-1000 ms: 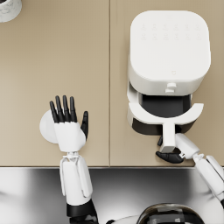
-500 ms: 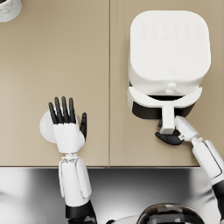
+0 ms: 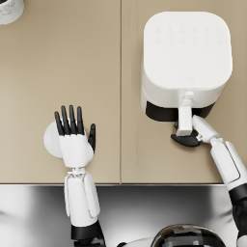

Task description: Pick up the chicken rolls and place it into the air fryer

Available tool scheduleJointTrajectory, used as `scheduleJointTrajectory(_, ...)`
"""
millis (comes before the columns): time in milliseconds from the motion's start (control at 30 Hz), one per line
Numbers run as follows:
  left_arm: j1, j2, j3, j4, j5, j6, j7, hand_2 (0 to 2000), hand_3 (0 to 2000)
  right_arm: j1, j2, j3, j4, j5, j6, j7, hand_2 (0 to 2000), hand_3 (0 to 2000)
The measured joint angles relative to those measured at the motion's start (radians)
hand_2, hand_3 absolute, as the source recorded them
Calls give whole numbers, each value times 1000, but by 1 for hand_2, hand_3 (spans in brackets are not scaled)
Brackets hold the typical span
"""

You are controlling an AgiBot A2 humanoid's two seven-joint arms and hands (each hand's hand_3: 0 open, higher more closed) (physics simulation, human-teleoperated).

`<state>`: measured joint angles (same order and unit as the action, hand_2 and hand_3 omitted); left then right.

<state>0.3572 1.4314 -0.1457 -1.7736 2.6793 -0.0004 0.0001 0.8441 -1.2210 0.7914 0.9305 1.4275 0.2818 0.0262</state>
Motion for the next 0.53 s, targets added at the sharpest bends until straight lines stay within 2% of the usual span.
scheduleJointTrajectory(33, -4, 0, 1, -2, 0, 0, 0, 0, 0, 14, 5, 20, -8, -1, 15, 2, 2000, 2000)
scheduleJointTrajectory(100, -9, -1, 2, -4, 0, 0, 0, 0, 0, -2, -11, -19, -11, 0, 23, 0, 2000, 2000)
scheduleJointTrajectory(533, -15, -2, 4, -6, 0, 0, 0, 0, 0, -23, -31, -67, -19, 1, 32, 12, 2000, 2000)
